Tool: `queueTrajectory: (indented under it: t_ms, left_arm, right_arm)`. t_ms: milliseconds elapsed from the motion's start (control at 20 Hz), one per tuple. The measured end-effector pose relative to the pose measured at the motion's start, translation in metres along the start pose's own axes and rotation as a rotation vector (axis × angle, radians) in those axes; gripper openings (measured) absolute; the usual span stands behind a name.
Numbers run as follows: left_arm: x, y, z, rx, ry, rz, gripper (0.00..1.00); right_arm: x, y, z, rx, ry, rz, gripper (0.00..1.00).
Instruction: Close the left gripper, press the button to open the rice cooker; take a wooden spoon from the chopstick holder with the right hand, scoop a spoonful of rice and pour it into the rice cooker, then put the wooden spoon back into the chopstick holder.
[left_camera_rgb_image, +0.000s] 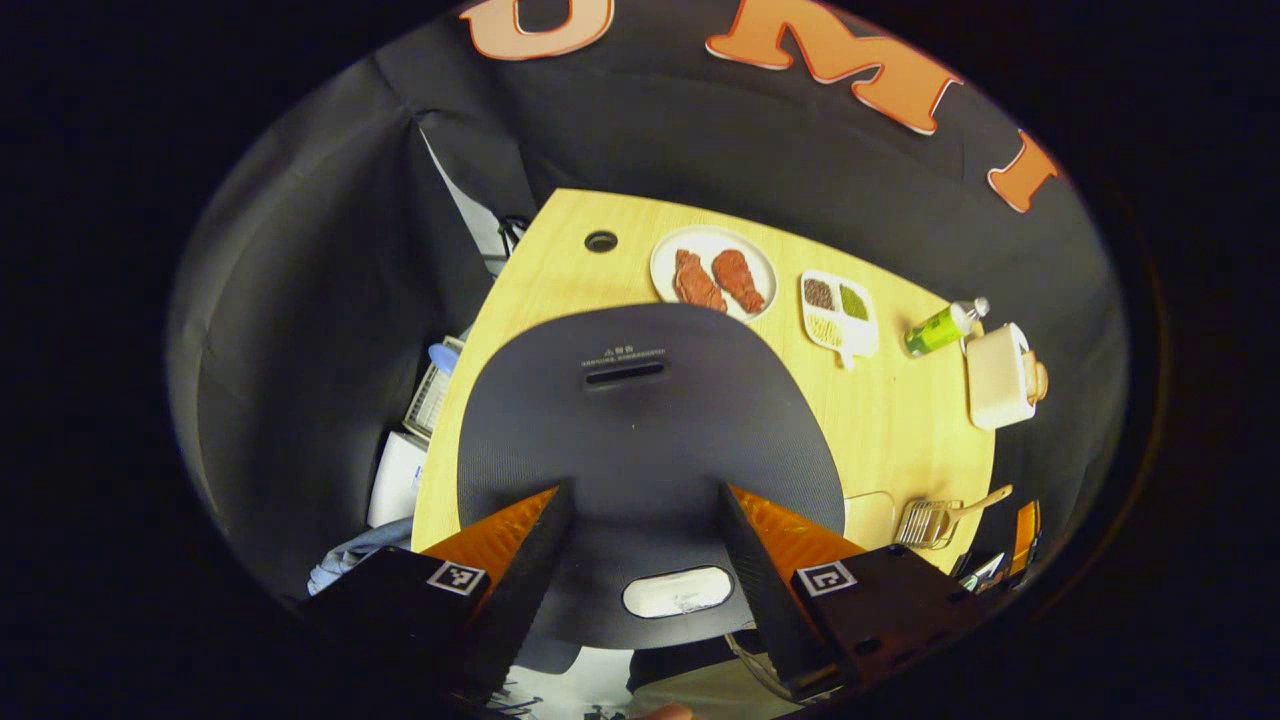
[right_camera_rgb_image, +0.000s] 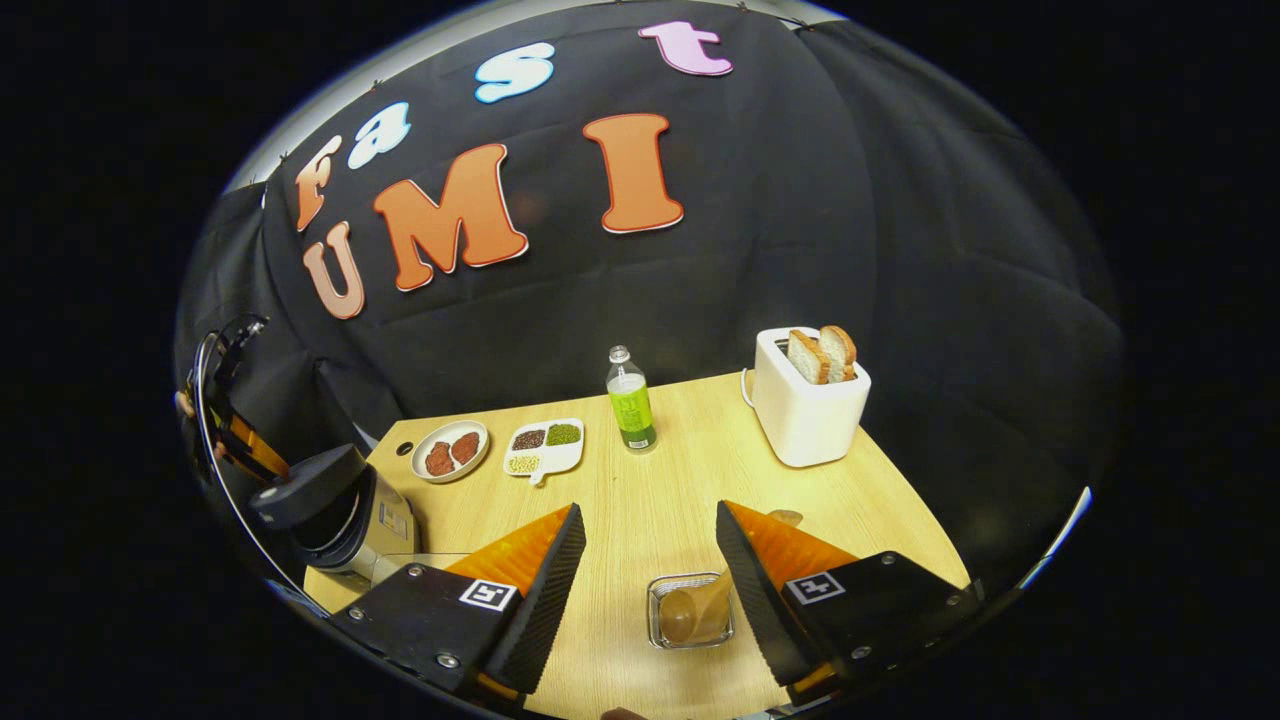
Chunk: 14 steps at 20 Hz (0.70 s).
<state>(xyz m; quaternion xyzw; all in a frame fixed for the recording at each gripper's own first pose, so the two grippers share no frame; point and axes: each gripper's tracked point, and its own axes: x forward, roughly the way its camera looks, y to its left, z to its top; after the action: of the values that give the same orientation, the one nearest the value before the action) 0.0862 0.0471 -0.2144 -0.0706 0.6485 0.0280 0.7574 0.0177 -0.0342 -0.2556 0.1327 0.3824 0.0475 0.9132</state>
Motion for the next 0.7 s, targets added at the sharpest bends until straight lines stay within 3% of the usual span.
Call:
queueTrajectory:
  t_ms: [200,400,500,550,650,700]
  left_arm:
    - [0.027,0.001,-0.019,0.01,0.084,0.033,0.96]
    - [0.03,0.004,-0.015,0.026,0.068,0.02,0.98]
    - [0.032,0.006,-0.014,0.022,0.061,0.015,0.93]
    - [0.032,0.005,-0.012,0.029,0.056,0.017,0.98]
    - [0.032,0.005,-0.013,0.024,0.06,0.02,0.98]
    - [0.033,0.006,-0.013,0.015,0.051,0.027,0.89]
  right_arm:
    - [0.001,0.007,0.002,-0.026,0.0,0.017,0.83]
    - [0.002,0.015,0.002,-0.035,0.007,0.032,0.83]
    - [0.002,0.018,0.003,-0.048,0.001,0.035,0.83]
    - [0.002,0.021,0.004,-0.048,-0.001,0.041,0.83]
    - [0.001,0.027,0.004,-0.048,0.001,0.051,0.83]
    - [0.001,0.03,0.005,-0.049,-0.004,0.053,0.83]
